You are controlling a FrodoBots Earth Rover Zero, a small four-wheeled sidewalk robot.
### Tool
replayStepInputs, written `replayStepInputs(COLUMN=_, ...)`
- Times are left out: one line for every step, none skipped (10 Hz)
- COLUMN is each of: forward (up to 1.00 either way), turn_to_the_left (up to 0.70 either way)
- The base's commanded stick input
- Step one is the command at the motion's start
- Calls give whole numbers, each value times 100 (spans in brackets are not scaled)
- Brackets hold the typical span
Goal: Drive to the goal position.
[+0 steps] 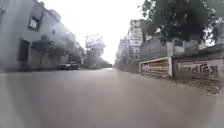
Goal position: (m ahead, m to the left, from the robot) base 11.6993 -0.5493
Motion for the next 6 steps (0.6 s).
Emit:
replayStepInputs(forward=100, turn_to_the_left=6)
replayStepInputs(forward=100, turn_to_the_left=6)
replayStepInputs(forward=100, turn_to_the_left=6)
replayStepInputs(forward=100, turn_to_the_left=6)
replayStepInputs(forward=100, turn_to_the_left=6)
replayStepInputs(forward=100, turn_to_the_left=6)
